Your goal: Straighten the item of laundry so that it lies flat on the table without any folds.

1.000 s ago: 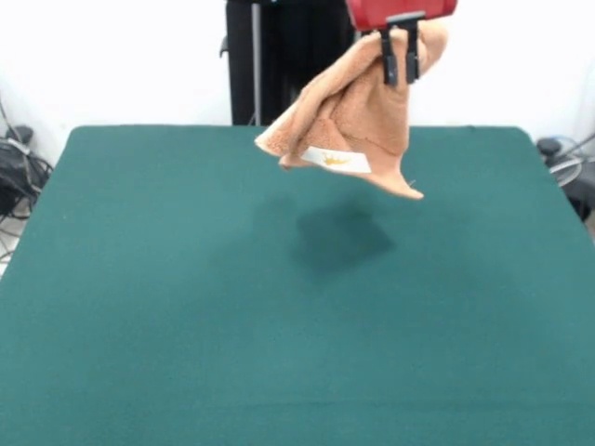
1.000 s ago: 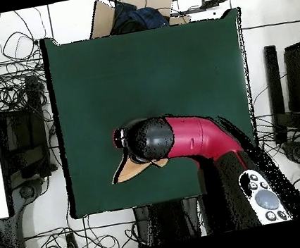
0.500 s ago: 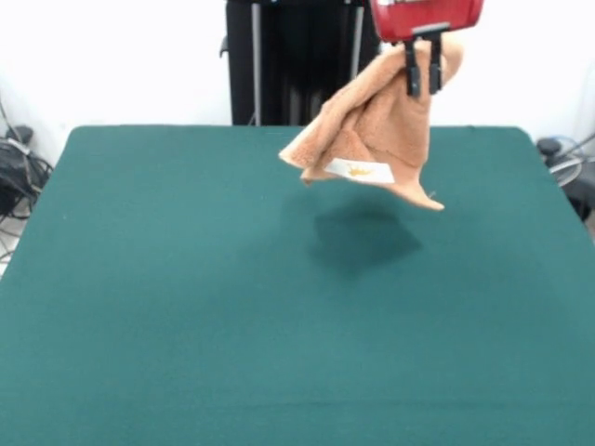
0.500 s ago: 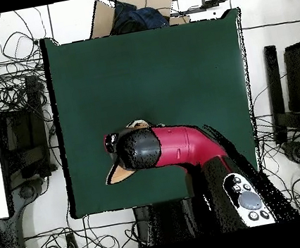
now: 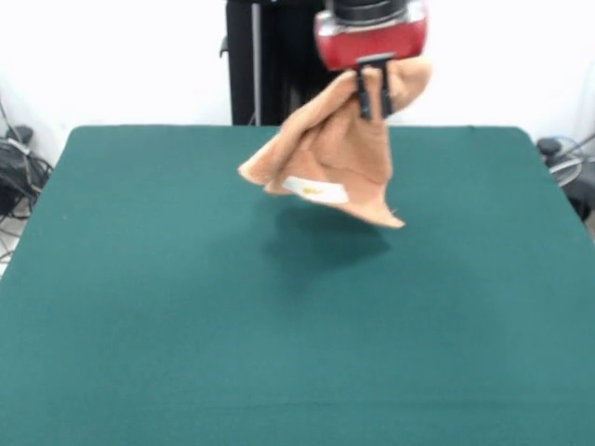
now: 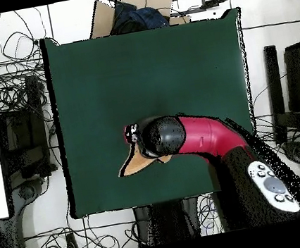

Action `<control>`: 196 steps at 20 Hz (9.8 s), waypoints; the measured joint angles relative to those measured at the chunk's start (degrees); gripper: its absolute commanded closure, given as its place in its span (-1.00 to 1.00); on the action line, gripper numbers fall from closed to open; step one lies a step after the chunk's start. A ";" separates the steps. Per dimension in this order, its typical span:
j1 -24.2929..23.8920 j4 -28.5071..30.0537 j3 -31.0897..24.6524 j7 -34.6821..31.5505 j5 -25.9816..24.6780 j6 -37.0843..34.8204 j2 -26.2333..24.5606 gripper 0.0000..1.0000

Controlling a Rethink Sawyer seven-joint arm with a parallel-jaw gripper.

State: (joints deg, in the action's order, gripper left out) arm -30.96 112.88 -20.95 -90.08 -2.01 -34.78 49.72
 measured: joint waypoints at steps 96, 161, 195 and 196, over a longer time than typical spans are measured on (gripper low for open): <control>-7.99 0.38 -0.08 -0.08 -1.99 -1.14 -8.16 1.00; -18.41 1.81 -10.34 -0.08 -9.34 -2.05 -4.26 -1.00; -10.88 -0.66 -9.67 -0.08 -15.70 0.61 -9.52 -1.00; -10.56 -0.93 -9.37 -0.08 -15.94 0.61 -9.26 -1.00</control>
State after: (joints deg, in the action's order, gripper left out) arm -41.52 111.95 -30.32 -90.17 -17.95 -34.17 40.46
